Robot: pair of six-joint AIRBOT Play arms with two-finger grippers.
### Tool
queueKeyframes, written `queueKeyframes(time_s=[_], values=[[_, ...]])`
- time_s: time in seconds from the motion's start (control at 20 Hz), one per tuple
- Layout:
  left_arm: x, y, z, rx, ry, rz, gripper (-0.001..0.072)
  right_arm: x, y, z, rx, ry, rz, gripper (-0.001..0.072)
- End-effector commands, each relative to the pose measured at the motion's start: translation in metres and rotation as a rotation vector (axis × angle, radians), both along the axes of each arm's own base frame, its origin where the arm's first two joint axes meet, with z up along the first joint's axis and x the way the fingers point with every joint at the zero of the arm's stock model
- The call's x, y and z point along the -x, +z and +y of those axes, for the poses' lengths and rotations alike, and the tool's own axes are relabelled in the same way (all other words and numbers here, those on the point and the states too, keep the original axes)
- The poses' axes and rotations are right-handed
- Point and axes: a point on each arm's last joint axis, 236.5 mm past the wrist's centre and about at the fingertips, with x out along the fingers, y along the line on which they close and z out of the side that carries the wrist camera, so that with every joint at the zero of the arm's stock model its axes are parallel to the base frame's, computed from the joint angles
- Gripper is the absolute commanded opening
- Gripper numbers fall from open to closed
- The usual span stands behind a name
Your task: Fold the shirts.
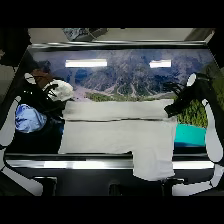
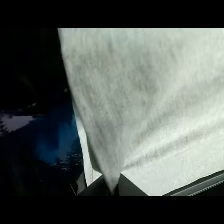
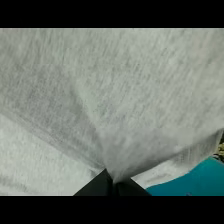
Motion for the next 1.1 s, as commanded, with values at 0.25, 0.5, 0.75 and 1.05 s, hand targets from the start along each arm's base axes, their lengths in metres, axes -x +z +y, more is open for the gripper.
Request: queueKeyframes(time_s=[0.25,0.5,0.75,1.05], values=[[0.016,-0.019,-0.014,-0.002,0.033,0.056,0.0404,0.019,-0.005,0.008,-0.043,-0.04,0.084,0.0353],[0.034,0.021,0.009,-0.012,0.102,0.041,0.0405,0.058,0.058,-0.037,-0.057,-0.147,0.106,0.0421],[0.135,-0.026,0.001,-0.029,0.188,0.093,0.0405,0.097,0.058,-0.077,-0.063,-0.329,0.079,0.042],[0.186,-0.058,-0.006,-0.026,0.179,0.115,0.0405,0.102,0.05,-0.074,-0.082,-0.34,0.093,0.0421]])
